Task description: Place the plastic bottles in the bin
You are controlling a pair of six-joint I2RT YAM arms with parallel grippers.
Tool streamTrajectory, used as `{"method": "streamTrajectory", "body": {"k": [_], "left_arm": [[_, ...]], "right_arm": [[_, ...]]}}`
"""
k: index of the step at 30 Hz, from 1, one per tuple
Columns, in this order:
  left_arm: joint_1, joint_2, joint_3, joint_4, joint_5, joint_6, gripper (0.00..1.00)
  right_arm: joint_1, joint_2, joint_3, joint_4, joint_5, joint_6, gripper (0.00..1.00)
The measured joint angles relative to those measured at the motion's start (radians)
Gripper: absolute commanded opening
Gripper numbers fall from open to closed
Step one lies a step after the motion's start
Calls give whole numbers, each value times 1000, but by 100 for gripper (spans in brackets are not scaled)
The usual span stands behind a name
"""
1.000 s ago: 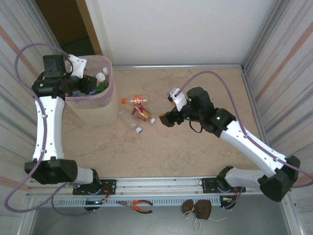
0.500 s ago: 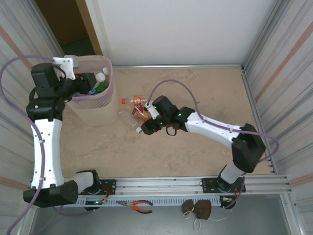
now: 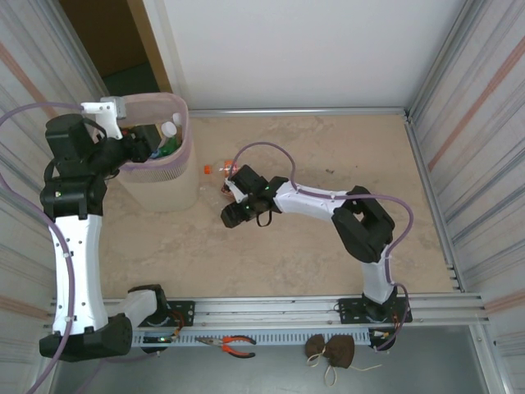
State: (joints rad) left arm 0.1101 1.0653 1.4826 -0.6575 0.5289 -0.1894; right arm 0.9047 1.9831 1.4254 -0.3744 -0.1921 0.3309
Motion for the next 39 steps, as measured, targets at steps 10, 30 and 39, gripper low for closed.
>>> {"method": "streamTrajectory", "body": {"k": [10, 30, 39], "left_arm": [[0, 0, -6, 4, 5, -20, 47], [0, 1, -6, -17, 27, -59, 51], [-1, 23, -6, -16, 109, -116, 56]], "right_arm": [[0, 109, 35, 7, -18, 11, 48], [2, 58, -24, 10, -22, 28, 23], [21, -210, -134, -9, -19, 35, 23]]}}
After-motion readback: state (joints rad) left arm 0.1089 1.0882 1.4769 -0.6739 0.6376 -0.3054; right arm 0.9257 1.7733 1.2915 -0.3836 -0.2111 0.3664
